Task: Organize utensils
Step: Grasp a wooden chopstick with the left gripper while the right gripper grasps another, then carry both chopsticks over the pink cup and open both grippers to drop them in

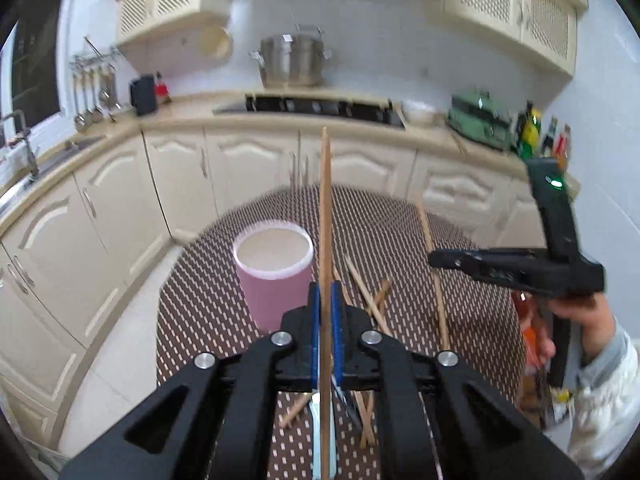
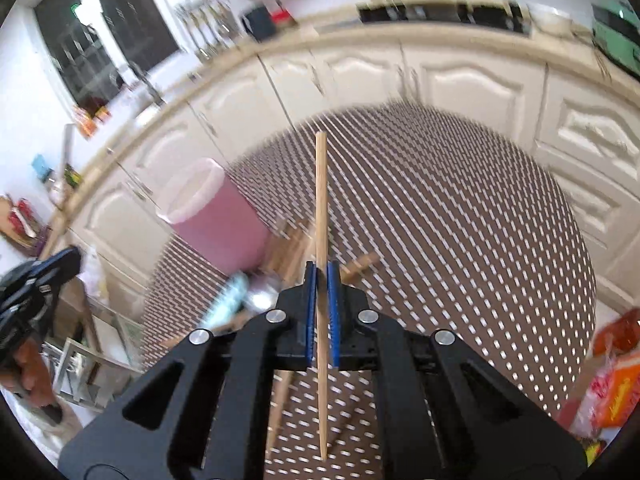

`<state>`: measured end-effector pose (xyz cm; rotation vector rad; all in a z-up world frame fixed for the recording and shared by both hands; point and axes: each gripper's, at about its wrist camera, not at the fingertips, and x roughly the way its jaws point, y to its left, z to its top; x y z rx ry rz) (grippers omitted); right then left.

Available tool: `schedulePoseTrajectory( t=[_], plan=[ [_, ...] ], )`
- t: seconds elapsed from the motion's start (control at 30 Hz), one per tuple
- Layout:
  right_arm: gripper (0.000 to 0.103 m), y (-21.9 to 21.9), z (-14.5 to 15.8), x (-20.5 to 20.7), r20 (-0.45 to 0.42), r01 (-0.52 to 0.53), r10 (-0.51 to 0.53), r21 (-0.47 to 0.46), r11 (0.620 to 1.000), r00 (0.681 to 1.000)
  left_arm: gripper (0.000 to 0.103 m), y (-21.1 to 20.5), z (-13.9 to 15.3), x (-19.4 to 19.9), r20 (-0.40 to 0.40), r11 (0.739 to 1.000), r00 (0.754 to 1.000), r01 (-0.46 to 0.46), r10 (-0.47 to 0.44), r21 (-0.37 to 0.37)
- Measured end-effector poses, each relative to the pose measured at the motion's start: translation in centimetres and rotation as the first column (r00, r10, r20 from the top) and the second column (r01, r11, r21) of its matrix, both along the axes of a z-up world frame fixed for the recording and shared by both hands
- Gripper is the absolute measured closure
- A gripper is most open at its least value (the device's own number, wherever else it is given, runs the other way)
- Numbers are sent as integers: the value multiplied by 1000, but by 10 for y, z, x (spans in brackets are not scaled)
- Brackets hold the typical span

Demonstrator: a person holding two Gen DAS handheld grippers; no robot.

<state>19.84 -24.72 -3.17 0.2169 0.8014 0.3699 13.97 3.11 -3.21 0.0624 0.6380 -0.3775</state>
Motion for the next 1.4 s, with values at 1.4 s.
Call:
schedulePoseTrajectory(
  t=[1.4],
  plan=[
    [97,97,56,35,289,-55,49,15,998,956,97,17,-27,89,272,919,896,-274,350,-283]
  ],
)
